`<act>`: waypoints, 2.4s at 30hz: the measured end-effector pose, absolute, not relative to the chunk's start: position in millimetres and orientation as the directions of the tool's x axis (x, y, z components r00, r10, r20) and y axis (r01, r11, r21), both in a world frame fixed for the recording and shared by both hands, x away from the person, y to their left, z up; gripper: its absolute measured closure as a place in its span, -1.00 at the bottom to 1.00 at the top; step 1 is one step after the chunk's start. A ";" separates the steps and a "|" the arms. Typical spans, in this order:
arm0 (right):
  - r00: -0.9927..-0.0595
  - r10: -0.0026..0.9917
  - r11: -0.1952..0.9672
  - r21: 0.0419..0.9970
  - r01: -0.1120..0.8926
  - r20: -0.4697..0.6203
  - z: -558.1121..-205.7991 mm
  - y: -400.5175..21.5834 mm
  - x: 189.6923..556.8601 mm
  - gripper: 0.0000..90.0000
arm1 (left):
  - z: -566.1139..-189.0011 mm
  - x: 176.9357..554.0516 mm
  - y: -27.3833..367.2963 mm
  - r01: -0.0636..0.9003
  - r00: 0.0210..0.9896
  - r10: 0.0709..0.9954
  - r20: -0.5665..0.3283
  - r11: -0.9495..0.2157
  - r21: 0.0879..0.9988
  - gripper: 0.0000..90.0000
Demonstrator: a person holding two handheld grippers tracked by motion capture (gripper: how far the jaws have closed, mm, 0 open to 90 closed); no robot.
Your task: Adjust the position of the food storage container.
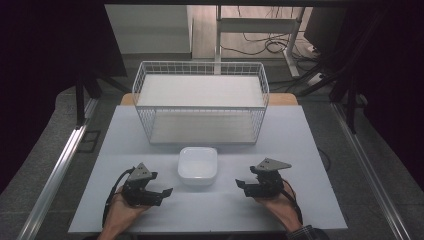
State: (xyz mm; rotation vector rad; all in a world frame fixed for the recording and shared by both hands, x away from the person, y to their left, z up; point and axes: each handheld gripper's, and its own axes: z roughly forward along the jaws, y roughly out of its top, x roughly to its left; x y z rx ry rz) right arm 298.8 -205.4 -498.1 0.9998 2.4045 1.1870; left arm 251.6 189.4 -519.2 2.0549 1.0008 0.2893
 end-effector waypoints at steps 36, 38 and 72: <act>-0.776 0.627 0.497 0.731 0.467 0.070 -508.0 -133.1 358.9 0.98 | -523.7 323.4 164.9 0.594 0.625 0.760 -0.179 -0.313 0.741 1.00; -0.768 0.637 0.501 0.724 0.474 0.063 -509.3 -131.5 357.8 0.98 | -523.1 321.4 163.0 0.595 0.622 0.763 -0.174 -0.317 0.739 1.00; -0.793 0.605 0.545 0.686 0.482 0.076 -500.6 -150.5 306.3 0.98 | -520.2 274.6 153.2 0.599 0.671 0.710 -0.214 -0.347 0.722 0.95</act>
